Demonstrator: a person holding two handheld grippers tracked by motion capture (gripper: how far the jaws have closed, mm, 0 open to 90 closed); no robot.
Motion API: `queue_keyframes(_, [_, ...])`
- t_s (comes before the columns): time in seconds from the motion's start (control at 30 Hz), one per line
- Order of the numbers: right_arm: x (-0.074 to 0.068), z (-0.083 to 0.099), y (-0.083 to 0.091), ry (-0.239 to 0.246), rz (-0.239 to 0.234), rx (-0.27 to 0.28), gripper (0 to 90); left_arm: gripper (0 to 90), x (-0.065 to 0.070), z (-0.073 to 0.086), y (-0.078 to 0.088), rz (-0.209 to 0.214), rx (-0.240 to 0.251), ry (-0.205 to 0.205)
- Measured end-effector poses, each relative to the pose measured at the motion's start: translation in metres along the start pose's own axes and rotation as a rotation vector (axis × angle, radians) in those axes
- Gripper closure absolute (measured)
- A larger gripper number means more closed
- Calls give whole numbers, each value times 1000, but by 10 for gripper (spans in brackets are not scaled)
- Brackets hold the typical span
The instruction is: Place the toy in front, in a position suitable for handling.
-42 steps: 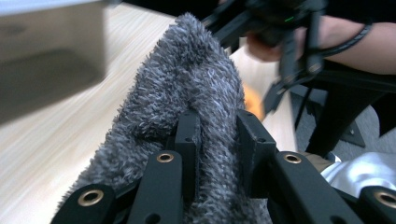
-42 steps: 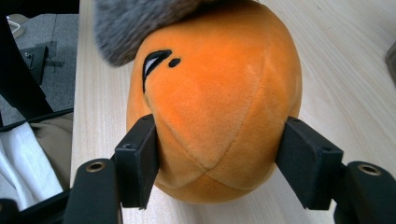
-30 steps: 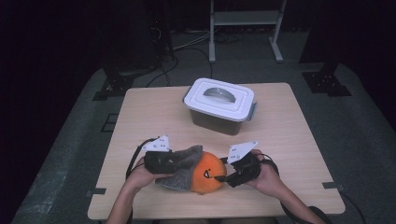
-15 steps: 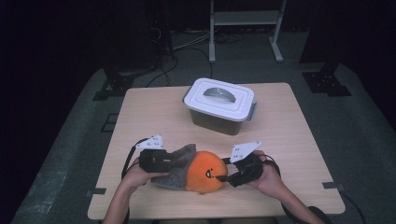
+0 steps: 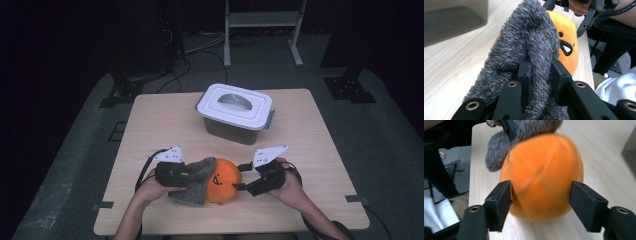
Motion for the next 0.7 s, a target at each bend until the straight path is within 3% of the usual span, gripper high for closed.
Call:
queue_keyframes(0.13, [1,4,-10,4,15,-26,296,723,1,-3,-1,-7,-13,-16])
queue_keyframes(0.23, [-1,-1,-7,2,29,-9,445,723,6,-13,0,-16,-4,-56])
queue_keyframes(0.27, [-1,-1,-7,2,29,-9,445,723,6,-13,0,-16,-4,-56])
queue_keyframes(0.3, [-4,-4,-5,2,31,-3,499,723,12,-24,2,-7,16,-85])
queue_keyframes(0.33, [-6,-5,-5,0,28,1,505,723,12,-24,2,-7,16,-85])
queue_keyframes(0.37, [-9,-6,-5,3,20,5,508,723,23,-38,0,20,57,-115])
queue_keyframes(0.4, [-12,-8,-7,17,23,5,510,723,23,-38,0,20,57,-115])
queue_keyframes(0.43, [-15,-8,-8,36,35,-3,515,723,32,-47,-5,25,36,-163])
queue_keyframes(0.47, [-16,-8,-9,47,43,-8,522,723,35,-48,-8,26,16,-183])
queue_keyframes(0.57, [-13,-4,-10,47,57,-19,545,724,29,-42,-10,20,8,-160])
queue_keyframes(0.63, [-12,-3,-10,41,57,-20,549,724,18,-34,-4,-3,13,-115])
queue_keyframes(0.7, [-12,-3,-10,42,54,-16,547,724,10,-25,1,-33,-7,-105])
Point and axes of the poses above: each handheld gripper's, and its own axes: y roughly backward along the jaws, z roughly out of its underside, x roughly to its right, the point moved 8 cm from there along -y, roughly forward along the jaws, and after that the axes turned 9 degrees about -y, right-handed, at the moved point
